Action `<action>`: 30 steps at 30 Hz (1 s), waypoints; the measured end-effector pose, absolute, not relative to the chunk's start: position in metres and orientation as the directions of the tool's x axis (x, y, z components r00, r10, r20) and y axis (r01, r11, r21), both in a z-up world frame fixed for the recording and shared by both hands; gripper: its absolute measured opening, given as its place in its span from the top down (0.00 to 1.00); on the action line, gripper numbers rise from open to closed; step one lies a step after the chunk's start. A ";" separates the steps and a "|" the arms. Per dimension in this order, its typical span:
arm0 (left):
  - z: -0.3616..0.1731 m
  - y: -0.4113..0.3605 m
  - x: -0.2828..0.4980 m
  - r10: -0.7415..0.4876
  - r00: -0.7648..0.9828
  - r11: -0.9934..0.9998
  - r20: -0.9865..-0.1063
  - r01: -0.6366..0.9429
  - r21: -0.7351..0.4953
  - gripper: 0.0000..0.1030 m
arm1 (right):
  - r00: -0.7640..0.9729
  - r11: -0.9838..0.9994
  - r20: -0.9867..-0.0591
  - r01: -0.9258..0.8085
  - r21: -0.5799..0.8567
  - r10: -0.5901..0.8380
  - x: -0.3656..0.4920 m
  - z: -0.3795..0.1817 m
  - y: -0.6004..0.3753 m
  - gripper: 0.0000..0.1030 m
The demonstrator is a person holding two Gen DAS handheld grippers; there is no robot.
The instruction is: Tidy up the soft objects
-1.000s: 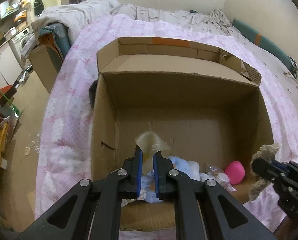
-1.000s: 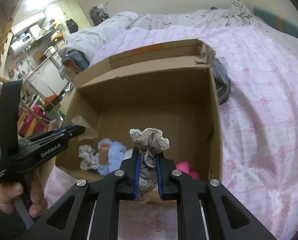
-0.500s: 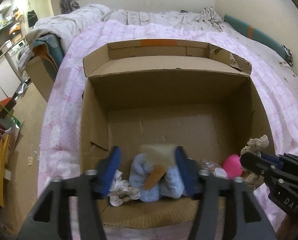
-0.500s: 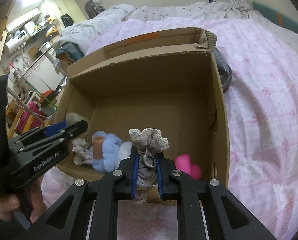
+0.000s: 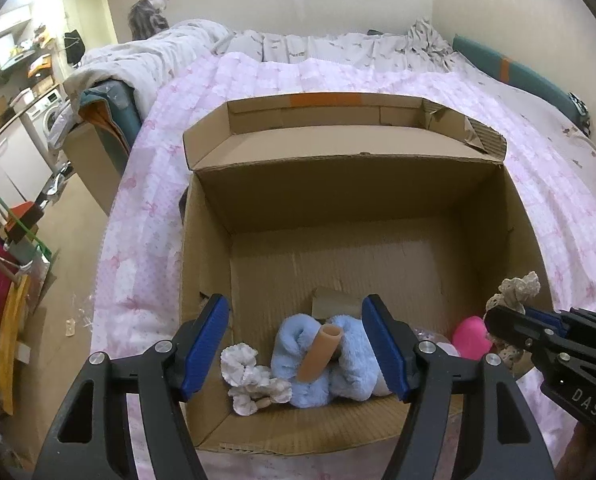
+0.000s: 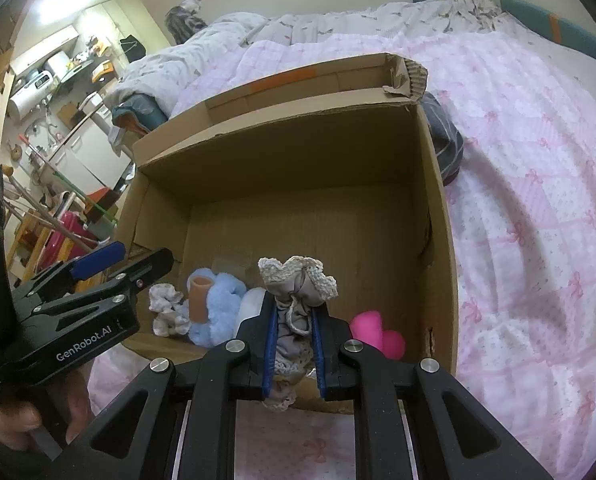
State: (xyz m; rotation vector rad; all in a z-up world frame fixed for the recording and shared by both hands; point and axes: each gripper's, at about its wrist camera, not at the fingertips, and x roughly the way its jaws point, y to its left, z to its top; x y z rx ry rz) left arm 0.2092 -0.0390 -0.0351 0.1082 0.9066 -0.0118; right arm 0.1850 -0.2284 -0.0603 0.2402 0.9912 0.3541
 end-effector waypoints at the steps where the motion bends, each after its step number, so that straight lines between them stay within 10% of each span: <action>1: -0.034 -0.040 0.208 0.036 0.618 0.995 -0.785 0.055 0.088 0.36 | 0.500 0.917 -0.770 -0.183 0.355 0.397 0.185 -0.060 -0.228 0.84; 6: -0.032 -0.038 0.208 0.039 0.622 0.996 -0.782 0.042 0.083 0.36 | 0.517 0.918 -0.760 -0.179 0.354 0.394 0.184 -0.058 -0.231 0.69; 9: -0.030 -0.037 0.207 0.040 0.627 0.996 -0.778 0.035 0.079 0.36 | 0.532 0.916 -0.748 -0.174 0.362 0.397 0.184 -0.056 -0.234 0.32; 16: -0.020 -0.035 0.200 0.033 0.647 0.997 -0.761 0.029 0.067 0.35 | 0.593 0.923 -0.714 -0.150 0.356 0.372 0.183 -0.042 -0.243 0.03; 30: 0.035 -0.008 0.135 -0.032 0.723 0.999 -0.690 0.016 -0.030 0.05 | 0.702 0.938 -0.632 -0.164 0.304 0.328 0.144 0.013 -0.245 0.00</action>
